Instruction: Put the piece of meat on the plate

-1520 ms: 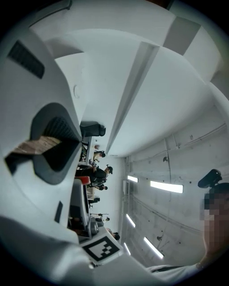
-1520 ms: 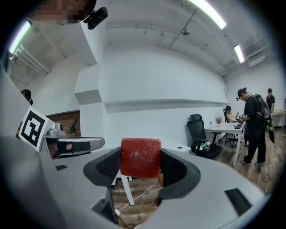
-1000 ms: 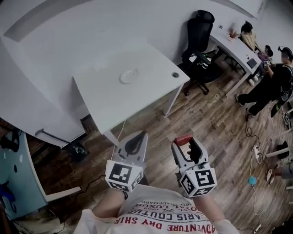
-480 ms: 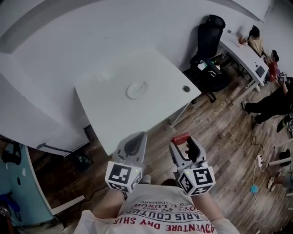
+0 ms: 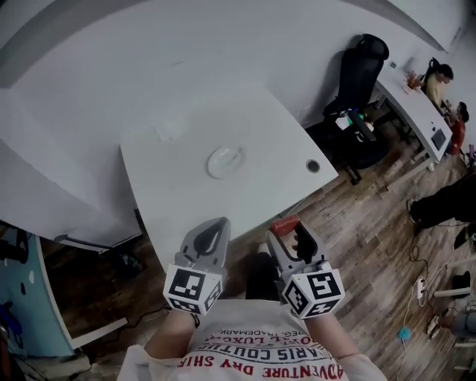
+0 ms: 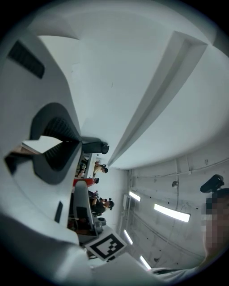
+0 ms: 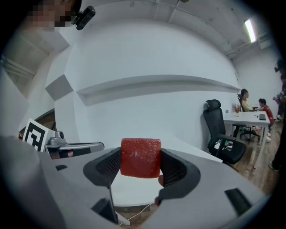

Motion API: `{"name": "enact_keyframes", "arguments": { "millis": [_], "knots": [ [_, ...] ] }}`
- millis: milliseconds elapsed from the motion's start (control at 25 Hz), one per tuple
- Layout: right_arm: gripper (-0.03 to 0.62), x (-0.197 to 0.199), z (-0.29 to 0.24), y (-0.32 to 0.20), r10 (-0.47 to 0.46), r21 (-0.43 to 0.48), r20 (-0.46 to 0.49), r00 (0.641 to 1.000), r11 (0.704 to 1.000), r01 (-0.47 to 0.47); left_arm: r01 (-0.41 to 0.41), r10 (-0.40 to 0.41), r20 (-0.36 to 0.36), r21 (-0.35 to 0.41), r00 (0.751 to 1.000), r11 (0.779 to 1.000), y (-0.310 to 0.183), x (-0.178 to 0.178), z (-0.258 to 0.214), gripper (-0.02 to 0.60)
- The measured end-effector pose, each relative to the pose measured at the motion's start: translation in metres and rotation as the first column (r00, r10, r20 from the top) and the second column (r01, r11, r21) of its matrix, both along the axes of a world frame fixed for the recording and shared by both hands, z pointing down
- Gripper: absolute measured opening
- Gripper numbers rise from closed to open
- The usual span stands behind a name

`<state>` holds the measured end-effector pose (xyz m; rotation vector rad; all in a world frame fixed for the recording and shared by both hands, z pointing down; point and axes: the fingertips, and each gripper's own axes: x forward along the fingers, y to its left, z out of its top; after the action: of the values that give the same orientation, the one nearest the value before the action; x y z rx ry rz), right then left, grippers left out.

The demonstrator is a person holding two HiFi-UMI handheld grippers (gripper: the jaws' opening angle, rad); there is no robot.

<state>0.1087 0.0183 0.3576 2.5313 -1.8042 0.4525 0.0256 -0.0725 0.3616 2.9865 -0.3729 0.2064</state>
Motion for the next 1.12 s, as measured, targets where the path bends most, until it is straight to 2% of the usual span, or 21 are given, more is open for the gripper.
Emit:
{"name": "enact_keyframes", "arguments": {
  "millis": [280, 520, 760, 1120],
  "knots": [
    [0.279, 0.088, -0.004, -0.072, -0.144, -0.018, 0.021, 0.989, 0.989, 0.145, 0.132, -0.132, 0.047, 0.004, 0.99, 0.991, -0.052, 0.073, -0.002, -0.002],
    [0.279, 0.146, -0.006, -0.131, -0.301, -0.027, 0.046, 0.953, 0.953, 0.302, 0.276, -0.275, 0.061, -0.01, 0.959, 0.961, -0.1, 0.124, -0.005, -0.002],
    [0.279, 0.19, 0.017, -0.184, -0.439, -0.074, 0.092, 0.894, 0.892, 0.445, 0.418, -0.414, 0.097, -0.021, 0.905, 0.908, -0.134, 0.159, 0.006, -0.002],
    [0.279, 0.187, 0.061, -0.235, -0.59, -0.151, 0.125, 0.798, 0.783, 0.603, 0.573, -0.559, 0.161, -0.061, 0.814, 0.817, -0.159, 0.151, 0.039, -0.002]
  ]
}}
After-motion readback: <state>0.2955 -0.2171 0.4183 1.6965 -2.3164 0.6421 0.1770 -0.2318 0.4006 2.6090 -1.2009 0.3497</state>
